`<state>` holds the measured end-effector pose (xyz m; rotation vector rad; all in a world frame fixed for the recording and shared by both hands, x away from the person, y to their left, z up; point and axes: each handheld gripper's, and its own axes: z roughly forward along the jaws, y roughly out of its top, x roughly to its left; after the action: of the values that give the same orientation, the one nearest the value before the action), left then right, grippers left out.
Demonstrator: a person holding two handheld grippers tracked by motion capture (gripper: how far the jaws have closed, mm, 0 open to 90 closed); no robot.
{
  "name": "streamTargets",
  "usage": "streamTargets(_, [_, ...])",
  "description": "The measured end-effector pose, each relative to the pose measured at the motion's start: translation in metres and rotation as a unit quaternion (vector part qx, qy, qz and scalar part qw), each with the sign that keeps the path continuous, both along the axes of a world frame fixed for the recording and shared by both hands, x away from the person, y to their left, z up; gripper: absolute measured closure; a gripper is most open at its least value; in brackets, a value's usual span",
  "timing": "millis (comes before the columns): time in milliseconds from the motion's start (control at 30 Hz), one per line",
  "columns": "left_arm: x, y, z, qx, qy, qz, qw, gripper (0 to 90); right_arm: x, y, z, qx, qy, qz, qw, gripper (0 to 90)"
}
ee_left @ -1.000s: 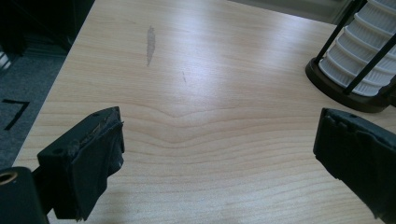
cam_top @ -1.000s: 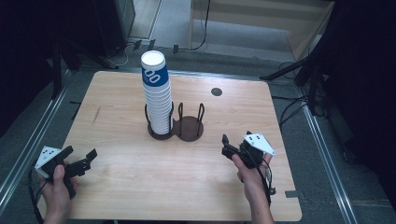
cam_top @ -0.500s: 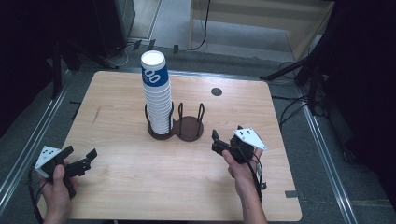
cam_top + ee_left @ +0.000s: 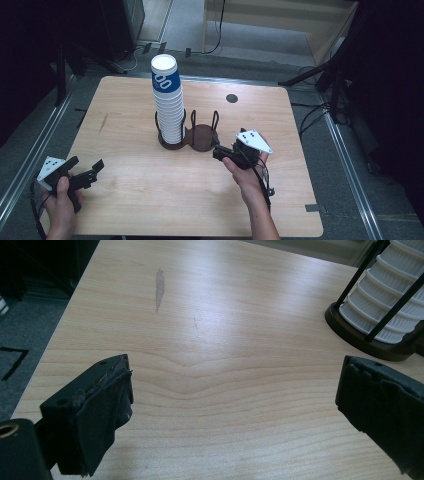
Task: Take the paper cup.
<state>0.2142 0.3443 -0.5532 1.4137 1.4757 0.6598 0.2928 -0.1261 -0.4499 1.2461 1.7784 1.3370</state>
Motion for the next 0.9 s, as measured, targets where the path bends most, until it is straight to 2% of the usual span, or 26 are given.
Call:
streamTargets(333, [0.000,-0.001,0.000,0.003,-0.001,-0.001,1.0000,2.5,0.007,0.024,0.009,0.005,-0.005,0.020,0.9998,7.7])
streamTargets(500, [0.001,-0.001,0.000,0.003,0.000,-0.002,1.0000,2.5,0.010,0.035,0.014,0.010,-0.001,0.028,0.9996,3.1])
streamTargets(900, [0.001,-0.001,0.000,0.005,0.001,-0.003,1.0000,2.5,0.018,0.062,0.033,0.021,-0.012,0.052,0.9984,1.7])
